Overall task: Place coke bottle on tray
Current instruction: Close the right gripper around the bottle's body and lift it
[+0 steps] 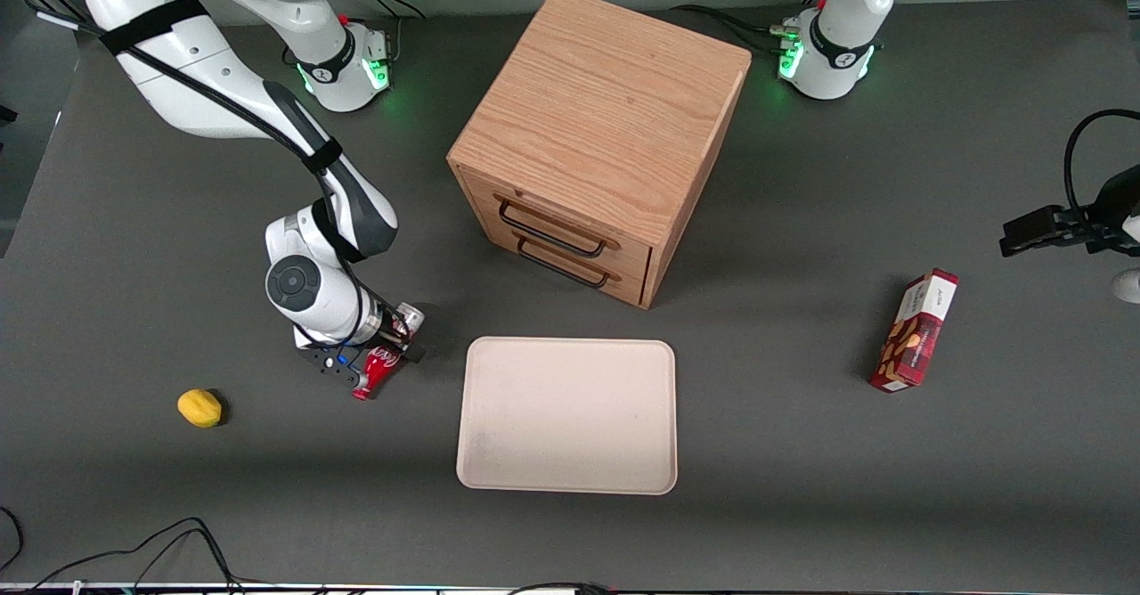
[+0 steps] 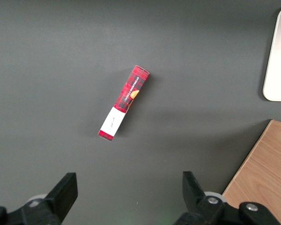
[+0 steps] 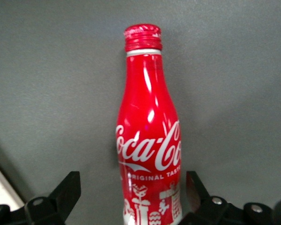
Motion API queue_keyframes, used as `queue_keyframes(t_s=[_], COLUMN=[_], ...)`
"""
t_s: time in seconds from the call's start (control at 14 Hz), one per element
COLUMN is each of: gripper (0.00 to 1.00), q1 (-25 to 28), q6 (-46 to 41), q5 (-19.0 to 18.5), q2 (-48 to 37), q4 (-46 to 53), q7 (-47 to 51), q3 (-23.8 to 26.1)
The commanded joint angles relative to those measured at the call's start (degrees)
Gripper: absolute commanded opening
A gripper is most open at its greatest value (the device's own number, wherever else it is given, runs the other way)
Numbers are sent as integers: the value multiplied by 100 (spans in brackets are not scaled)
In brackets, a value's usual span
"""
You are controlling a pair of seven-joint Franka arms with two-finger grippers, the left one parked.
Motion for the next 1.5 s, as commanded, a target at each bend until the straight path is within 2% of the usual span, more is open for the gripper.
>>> queue_keyframes(t_s=[0.0, 0.5, 0.57, 0.64, 0.71, 0.79, 1.14, 1.43], gripper=[100, 100, 96, 79, 24, 0, 0, 0], q1=[-36, -45, -45, -53, -62, -53, -53, -45], q6=[236, 632, 833, 1070, 1107, 1090, 1055, 20], q5=[-181, -190, -208, -295, -496, -533, -533, -524], q2=[-187, -72, -63, -63, -72, -55, -142, -747], q4=[-245, -368, -463, -604, -649, -640, -605, -220], q7=[172, 154, 111, 84, 75, 127, 58, 84], q3=[-19, -46, -46, -54, -54, -54, -54, 33])
